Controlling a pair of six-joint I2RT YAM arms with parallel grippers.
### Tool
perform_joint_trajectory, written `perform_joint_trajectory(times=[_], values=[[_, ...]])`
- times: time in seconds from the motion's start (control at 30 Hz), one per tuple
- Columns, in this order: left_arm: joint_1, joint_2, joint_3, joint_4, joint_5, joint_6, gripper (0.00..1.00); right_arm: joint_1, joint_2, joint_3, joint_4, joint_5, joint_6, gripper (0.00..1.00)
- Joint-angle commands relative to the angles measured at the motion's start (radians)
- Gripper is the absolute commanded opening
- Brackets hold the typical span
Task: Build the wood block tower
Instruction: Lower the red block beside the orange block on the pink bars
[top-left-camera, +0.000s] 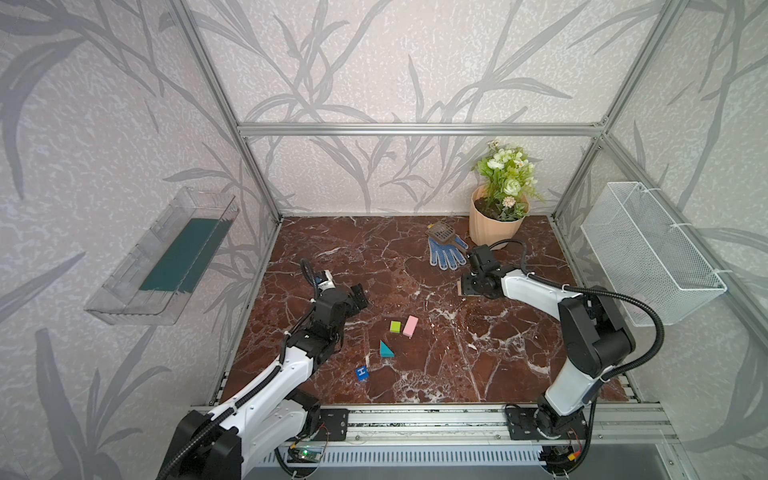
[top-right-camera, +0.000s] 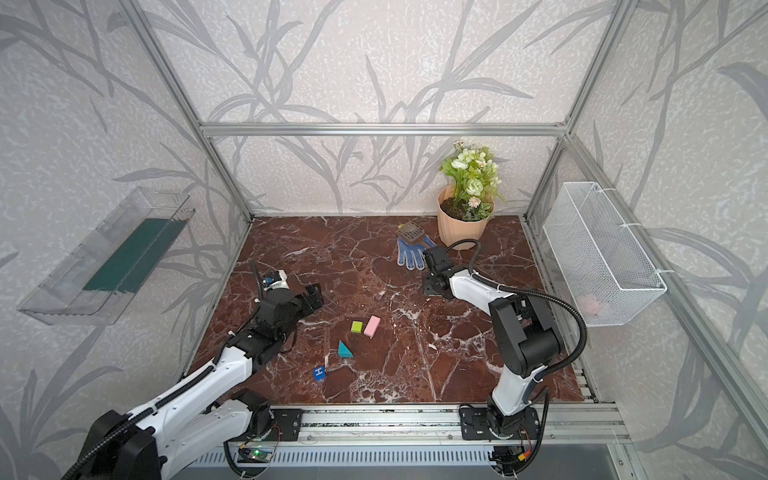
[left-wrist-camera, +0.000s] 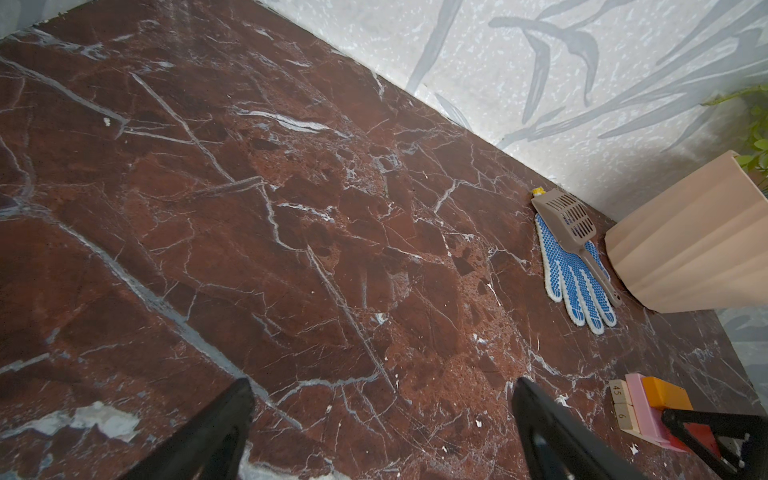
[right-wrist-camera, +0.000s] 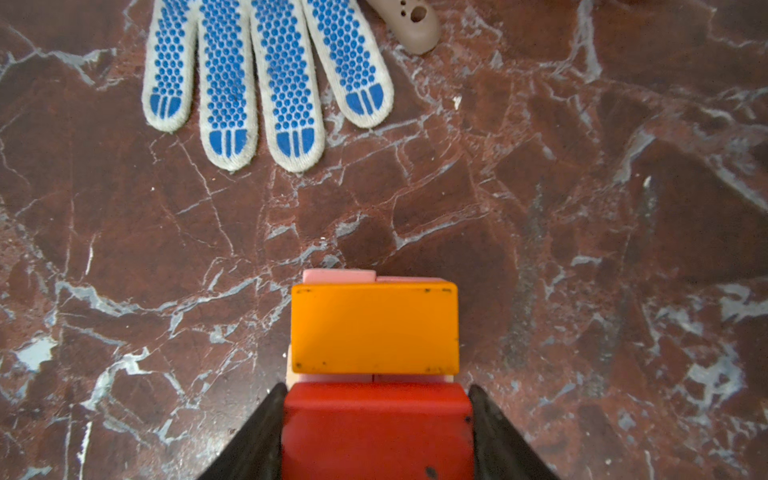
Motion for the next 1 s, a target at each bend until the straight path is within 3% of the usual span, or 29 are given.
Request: perform_joint_trajectory(times=[0.0, 0.97], values=[[-0.002, 0.006, 0.035, -0.007, -0.002, 0.004, 0.98, 0.0, 0.017, 0.029, -0.019, 0.005, -0.01, 0.2], [-0.002, 0.021, 0.043, -0.013, 0.004, 0.005, 0.98, 0.0, 0.05, 0.062, -0.045, 0.008, -0.01, 0.22]])
